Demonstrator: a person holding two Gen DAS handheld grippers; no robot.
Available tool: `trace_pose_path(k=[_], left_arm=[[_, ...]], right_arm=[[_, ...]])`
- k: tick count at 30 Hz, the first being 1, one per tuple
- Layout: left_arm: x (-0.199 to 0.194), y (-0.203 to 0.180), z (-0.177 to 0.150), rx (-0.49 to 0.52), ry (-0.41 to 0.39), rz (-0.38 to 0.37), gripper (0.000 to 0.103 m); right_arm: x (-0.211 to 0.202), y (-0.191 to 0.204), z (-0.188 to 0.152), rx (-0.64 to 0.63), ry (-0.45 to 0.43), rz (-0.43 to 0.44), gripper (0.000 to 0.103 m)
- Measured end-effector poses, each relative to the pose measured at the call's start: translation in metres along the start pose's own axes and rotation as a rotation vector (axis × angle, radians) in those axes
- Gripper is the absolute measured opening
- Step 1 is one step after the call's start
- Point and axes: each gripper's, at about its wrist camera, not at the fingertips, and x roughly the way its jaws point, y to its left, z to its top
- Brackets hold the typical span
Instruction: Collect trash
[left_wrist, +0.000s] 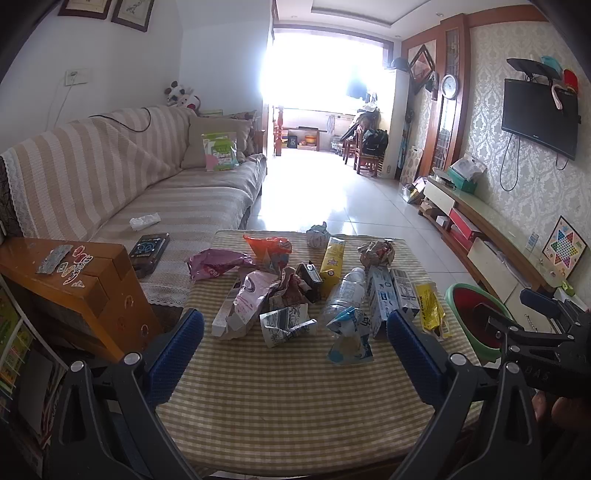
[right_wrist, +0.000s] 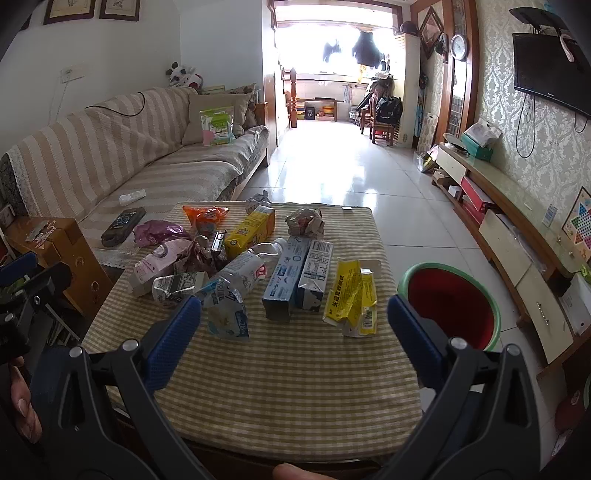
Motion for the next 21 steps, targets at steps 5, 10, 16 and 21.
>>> trace_pose_path(k=[5, 10, 16, 21], left_arm=[[0.0018, 0.0035, 0.0028, -0.006, 0.008, -0.003, 0.095], [0.0012, 0.0042, 0.0037, -0.007, 0.013, -0.002, 0.095], [0.0011, 0.0045, 0.0042, -0.007, 0.013, -0.004, 0.095], [0.0006, 0.0042, 0.0038, -0.005, 0.015, -0.004, 0.095]], right_arm=[[-0.0007, -0.0013, 0.002, 0.005, -0.005, -0.006, 0.1], [-0.0013, -0.0018, 0.0023, 0.004, -0.006, -0.006, 0.1], [-0.0024, -0.0018, 0.0026, 0.003, -0.009, -0.009, 0.1], [-0.0021, -0.0019, 0.0019, 0.008, -0.007, -0.004, 0.1]])
